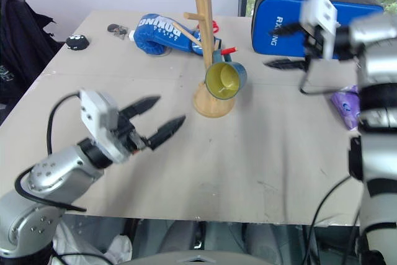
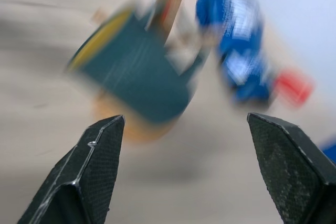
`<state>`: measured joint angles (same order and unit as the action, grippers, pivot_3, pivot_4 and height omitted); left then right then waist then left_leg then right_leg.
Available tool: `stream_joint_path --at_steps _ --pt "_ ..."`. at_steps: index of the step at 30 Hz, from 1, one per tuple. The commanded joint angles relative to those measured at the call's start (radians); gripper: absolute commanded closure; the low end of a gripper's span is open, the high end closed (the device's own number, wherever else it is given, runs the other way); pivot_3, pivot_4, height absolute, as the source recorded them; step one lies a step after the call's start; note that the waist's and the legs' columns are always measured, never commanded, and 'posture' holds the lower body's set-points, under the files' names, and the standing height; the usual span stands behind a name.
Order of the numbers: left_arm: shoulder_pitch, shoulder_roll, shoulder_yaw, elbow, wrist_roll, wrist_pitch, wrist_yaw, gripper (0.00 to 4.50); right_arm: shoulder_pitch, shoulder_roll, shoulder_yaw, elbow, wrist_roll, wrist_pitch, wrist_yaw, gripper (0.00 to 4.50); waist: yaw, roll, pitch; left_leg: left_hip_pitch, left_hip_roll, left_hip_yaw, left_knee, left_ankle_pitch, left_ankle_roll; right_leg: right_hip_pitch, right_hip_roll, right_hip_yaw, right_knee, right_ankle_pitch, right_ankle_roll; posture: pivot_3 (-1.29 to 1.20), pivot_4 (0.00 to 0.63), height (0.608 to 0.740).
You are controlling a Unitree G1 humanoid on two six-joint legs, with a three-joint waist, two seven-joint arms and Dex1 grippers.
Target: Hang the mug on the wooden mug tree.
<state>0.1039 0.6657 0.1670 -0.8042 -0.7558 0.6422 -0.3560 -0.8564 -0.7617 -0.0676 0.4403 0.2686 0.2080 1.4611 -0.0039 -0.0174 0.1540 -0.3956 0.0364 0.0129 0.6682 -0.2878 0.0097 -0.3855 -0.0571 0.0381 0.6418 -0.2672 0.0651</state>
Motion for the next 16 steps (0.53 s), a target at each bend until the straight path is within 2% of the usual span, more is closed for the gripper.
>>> stream_joint_path --at_steps 1,3,5,8,10,16 --pt "0.074 -0.003 -0.063 0.073 0.174 -0.139 -0.059 0.0 0.332 0.029 -0.131 -0.376 0.078 0.112 -0.196 0.75 0.0 0.0 -0.001 -0.001 0.0 0.0 0.0 0.0 0.0 -0.001 0.0 0.0 0.0 0.0 0.0 0.0 0.15 0.737" --pt "0.128 -0.007 -0.089 0.133 0.268 -0.226 -0.089 0.0 0.555 0.079 -0.174 -0.563 0.112 0.147 -0.289 0.75 -0.007 0.002 0.0 0.0 0.0 0.001 0.0 0.0 0.0 -0.003 0.002 0.001 0.0 0.0 0.0 0.0 0.15 0.737" --pt "0.162 -0.016 -0.101 0.164 0.321 -0.295 -0.117 0.0 0.692 0.162 -0.22 -0.672 0.143 0.165 -0.41 0.75 -0.009 0.003 -0.001 0.0 -0.001 0.003 0.0 0.0 0.0 -0.004 0.003 0.004 0.001 0.0 0.0 0.0 0.15 0.737" --pt "0.182 -0.052 -0.09 0.175 0.302 -0.317 -0.147 0.0 0.866 0.246 -0.259 -0.784 0.198 0.189 -0.504 0.75 -0.01 0.002 -0.002 0.003 0.0 0.004 0.001 -0.003 0.005 -0.003 0.004 0.006 0.001 0.0 0.0 0.0 0.15 0.737" --pt "0.188 -0.059 -0.094 0.197 0.315 -0.34 -0.176 0.0 0.991 0.307 -0.263 -0.803 0.197 0.136 -0.543 0.75 -0.006 -0.002 -0.004 0.004 0.0 0.004 0.001 -0.003 0.005 -0.001 0.004 0.006 0.001 0.0 0.0 0.0 0.15 0.737" --pt "0.168 -0.082 -0.119 0.254 0.325 -0.372 -0.244 0.0 1.166 0.395 -0.227 -0.802 0.144 -0.01 -0.61 0.75 0.001 -0.002 -0.005 0.005 -0.001 0.004 0.001 -0.003 0.005 0.0 0.004 0.005 0.0 0.0 0.0 0.0 0.15 0.737"
